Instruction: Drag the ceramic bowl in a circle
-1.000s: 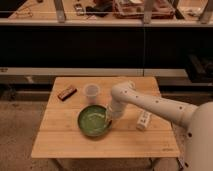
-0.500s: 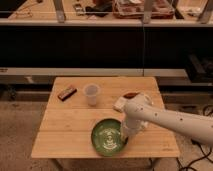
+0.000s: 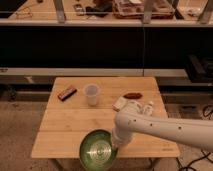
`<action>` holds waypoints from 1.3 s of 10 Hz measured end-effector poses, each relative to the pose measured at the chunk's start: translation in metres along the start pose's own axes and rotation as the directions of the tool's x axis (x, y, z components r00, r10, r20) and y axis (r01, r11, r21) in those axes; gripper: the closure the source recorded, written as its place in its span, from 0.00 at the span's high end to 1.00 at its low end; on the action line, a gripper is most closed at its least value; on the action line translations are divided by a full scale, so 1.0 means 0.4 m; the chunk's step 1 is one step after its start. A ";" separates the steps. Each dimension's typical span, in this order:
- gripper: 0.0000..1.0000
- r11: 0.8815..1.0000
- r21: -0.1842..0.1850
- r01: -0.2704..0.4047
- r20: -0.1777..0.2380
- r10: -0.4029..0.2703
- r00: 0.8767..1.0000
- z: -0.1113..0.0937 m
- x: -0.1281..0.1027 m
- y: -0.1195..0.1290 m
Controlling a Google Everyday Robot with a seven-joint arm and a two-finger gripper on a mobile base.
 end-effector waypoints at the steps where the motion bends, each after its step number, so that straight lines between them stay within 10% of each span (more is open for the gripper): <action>1: 0.00 1.000 0.012 0.028 -0.005 -0.028 1.000 -0.003 0.013 -0.045; 6: 0.00 0.993 0.117 -0.012 -0.003 0.013 1.000 0.016 0.212 -0.192; 10: 0.00 0.966 0.128 -0.223 0.025 0.221 0.975 0.017 0.400 -0.040; 13: 0.00 0.925 0.117 -0.362 0.045 0.359 0.932 0.017 0.385 0.146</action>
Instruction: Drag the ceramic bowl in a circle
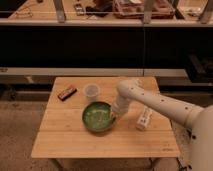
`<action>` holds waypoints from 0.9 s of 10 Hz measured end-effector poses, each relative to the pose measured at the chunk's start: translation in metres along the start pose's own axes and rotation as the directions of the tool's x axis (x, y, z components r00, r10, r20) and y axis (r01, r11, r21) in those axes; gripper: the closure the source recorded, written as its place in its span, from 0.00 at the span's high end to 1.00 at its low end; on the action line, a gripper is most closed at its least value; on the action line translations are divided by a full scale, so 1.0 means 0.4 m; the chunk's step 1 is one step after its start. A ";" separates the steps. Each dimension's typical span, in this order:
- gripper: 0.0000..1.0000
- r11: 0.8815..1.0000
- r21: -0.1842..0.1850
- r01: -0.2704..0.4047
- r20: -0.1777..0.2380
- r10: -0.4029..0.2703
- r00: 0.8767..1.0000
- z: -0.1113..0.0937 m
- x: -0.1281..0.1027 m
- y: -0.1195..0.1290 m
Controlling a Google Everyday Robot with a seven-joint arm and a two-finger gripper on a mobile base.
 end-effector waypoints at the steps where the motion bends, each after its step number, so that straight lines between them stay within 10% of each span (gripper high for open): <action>1: 0.00 0.999 0.018 -0.036 -0.005 0.036 0.999 -0.015 -0.013 0.056; 6: 0.00 0.994 0.016 0.106 0.010 -0.106 0.994 -0.045 -0.280 0.161; 9: 0.00 0.958 -0.002 0.288 0.043 -0.288 0.957 0.000 -0.399 0.056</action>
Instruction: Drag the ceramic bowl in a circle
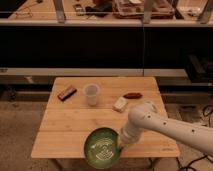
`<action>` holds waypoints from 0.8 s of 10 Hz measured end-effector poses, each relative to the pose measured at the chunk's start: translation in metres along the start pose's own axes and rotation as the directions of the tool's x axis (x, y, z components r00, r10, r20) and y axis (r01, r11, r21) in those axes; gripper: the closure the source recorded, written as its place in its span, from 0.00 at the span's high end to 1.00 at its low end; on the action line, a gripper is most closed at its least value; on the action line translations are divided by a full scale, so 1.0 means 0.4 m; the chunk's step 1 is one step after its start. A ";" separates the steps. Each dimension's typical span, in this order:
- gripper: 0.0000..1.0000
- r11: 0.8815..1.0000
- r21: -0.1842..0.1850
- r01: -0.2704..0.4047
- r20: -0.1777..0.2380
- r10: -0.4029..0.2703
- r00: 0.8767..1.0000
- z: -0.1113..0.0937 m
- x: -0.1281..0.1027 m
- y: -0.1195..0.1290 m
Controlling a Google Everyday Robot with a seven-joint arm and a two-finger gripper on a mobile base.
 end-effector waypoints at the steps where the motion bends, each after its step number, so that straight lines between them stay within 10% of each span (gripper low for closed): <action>1: 0.00 0.999 0.006 0.036 -0.004 -0.036 0.999 0.000 0.007 -0.050; 5: 0.00 0.989 0.070 0.129 0.005 -0.130 0.992 0.008 0.104 -0.275; 8: 0.00 0.993 0.077 0.087 0.031 -0.090 0.996 0.024 0.221 -0.304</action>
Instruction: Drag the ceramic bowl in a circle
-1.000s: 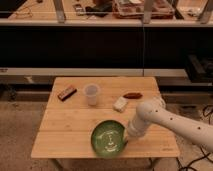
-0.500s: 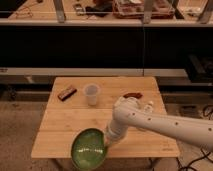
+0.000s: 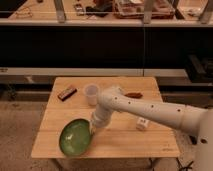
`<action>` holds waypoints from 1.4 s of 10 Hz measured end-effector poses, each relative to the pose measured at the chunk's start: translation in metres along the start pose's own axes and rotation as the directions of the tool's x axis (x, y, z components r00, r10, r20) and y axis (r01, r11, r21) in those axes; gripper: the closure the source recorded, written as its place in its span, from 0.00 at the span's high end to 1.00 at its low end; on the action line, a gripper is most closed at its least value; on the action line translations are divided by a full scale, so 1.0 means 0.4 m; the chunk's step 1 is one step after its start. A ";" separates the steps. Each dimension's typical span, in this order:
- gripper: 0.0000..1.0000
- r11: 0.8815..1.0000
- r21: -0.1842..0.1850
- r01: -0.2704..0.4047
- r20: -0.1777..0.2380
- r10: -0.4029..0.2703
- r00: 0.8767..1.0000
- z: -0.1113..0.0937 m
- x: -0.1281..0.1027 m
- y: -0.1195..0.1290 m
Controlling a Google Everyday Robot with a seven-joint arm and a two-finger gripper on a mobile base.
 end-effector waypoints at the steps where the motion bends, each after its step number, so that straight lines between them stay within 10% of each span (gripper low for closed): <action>1: 0.00 0.999 0.000 -0.033 -0.001 0.033 0.999 0.002 0.043 0.019; 5: 0.00 0.975 -0.019 -0.224 -0.032 0.223 0.974 -0.015 0.152 0.206; 9: 0.00 0.937 -0.103 -0.335 -0.057 0.330 0.942 -0.046 0.033 0.432; 14: 0.00 0.968 -0.213 -0.132 -0.096 0.114 0.989 -0.060 -0.213 0.373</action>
